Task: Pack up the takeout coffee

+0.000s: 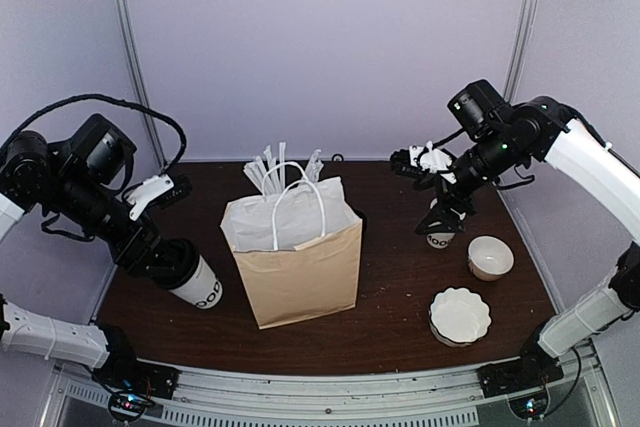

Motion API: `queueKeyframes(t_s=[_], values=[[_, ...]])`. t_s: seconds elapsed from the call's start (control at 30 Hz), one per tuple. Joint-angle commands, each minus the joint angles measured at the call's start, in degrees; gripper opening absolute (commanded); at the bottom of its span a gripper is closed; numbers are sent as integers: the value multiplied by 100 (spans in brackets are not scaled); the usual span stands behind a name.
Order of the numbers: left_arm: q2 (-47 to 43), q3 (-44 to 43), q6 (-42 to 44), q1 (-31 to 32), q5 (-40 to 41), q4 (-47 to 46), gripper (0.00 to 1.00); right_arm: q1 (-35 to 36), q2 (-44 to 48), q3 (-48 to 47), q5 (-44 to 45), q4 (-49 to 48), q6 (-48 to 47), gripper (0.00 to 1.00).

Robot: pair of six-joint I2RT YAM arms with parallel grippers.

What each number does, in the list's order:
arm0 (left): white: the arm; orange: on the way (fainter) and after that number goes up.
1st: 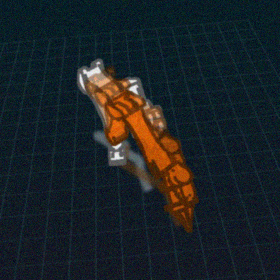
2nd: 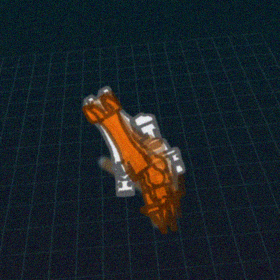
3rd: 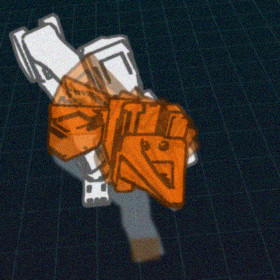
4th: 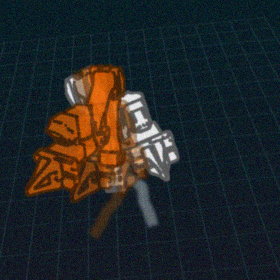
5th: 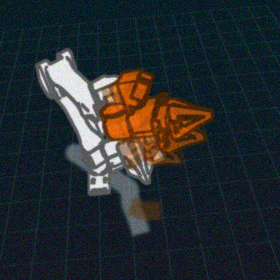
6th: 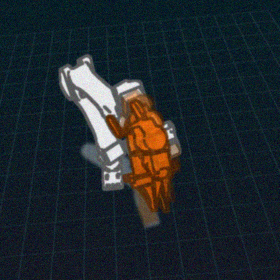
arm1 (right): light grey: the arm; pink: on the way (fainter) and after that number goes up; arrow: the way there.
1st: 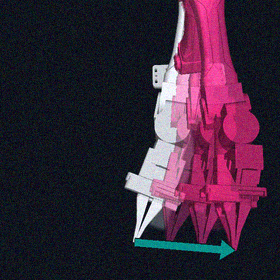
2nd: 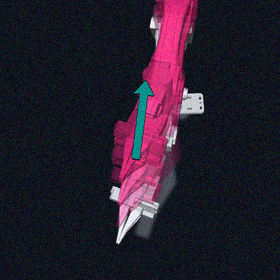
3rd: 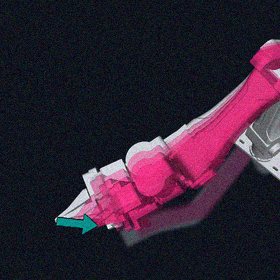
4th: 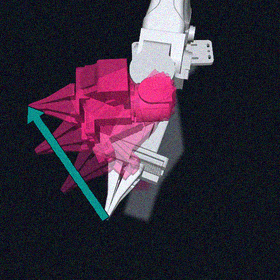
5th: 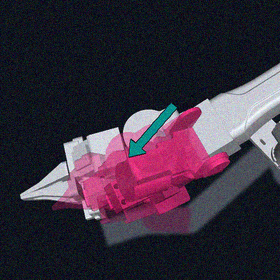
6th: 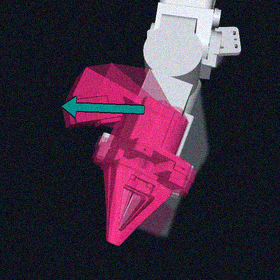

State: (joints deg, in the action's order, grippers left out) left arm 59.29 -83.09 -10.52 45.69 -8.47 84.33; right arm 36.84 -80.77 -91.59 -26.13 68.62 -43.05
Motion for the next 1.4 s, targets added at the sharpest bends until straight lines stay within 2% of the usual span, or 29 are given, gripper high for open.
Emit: queueKeyframes(t_s=[0.0,0.1,0.2,0.33,0.47,0.6,0.73,0.9,1.03,1.17,1.37], values=[[-88,48,-516,922,-181,-210,61,-118,98,41,-39,-90,113,96],[189,-142,-657,1724,-93,-467,61,-171,46,68,-54,-99,134,96],[867,-396,-560,2589,-3,-767,61,-230,26,105,-79,-120,139,96],[1925,-826,-175,3061,89,-1281,62,-340,110,181,-134,-153,162,96],[2857,-1233,257,3111,90,-1849,63,-422,254,317,-217,-214,191,96],[3881,-1902,528,3106,294,-1920,65,-432,365,409,-204,-233,209,97],[4604,-2219,630,3070,140,-2259,66,-445,531,544,-145,-316,226,97],[4953,-2012,522,2850,-458,-2976,67,-465,682,761,-123,-407,244,97],[5251,-2047,487,2758,-523,-3002,68,-484,800,905,-87,-466,244,97],[5419,-2110,450,2741,-377,-2890,73,-493,846,943,-120,-484,246,98],[5687,-2220,402,2726,-389,-2729,74,-494,828,965,-156,-507,249,98]])
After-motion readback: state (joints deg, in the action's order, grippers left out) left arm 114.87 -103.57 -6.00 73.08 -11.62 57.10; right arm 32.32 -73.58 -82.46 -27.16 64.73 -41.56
